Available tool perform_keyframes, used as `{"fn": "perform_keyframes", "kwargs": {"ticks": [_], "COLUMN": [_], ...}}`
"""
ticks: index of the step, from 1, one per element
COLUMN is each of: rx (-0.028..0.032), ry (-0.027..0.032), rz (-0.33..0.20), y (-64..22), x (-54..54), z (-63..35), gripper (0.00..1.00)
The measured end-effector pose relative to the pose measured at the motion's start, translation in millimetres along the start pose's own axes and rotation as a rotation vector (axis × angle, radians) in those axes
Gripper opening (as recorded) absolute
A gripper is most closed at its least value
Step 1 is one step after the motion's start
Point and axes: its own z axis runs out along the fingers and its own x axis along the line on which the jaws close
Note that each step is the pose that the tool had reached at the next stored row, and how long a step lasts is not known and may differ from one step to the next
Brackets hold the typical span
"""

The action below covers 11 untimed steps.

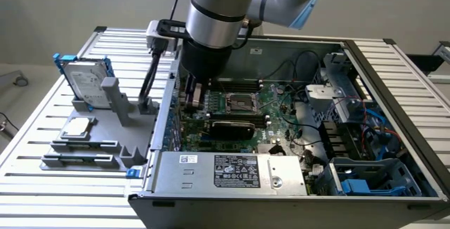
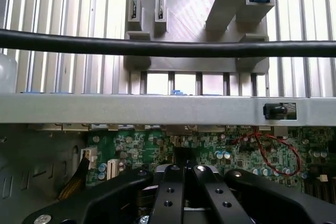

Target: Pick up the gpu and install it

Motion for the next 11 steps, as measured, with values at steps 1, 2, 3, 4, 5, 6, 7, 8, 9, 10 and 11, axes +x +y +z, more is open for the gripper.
{"fn": "perform_keyframes", "kwargs": {"ticks": [1, 2, 3, 4, 5, 6, 7, 8, 9, 10, 11], "rx": [-0.0015, -0.0030, -0.0047, -0.0063, -0.0078, -0.0092, -0.0102, -0.0110, -0.0119, -0.0130, -0.0144], "ry": [0.0024, 0.0040, 0.0052, 0.0061, 0.0068, 0.0073, 0.0078, 0.0083, 0.0089, 0.0093, 0.0097], "rz": [0.001, 0.001, 0.001, 0.002, 0.002, 0.002, 0.002, 0.002, 0.002, 0.003, 0.003], "y": [0.3, 0.6, 1.0, 1.4, 1.6, 1.7, 1.9, 2.0, 2.2, 2.3, 2.4], "x": [0.0, 0.0, 0.0, 0.0, -0.1, -0.2, -0.3, -0.4, -0.5, -0.6, -0.6], "z": [-0.2, -0.3, -0.3, -0.3, -0.2, -0.2, -0.1, -0.1, -0.1, -0.2, -0.4], "gripper": [0.11, 0.11, 0.11, 0.11, 0.11, 0.11, 0.11, 0.11, 0.11, 0.11, 0.11]}}
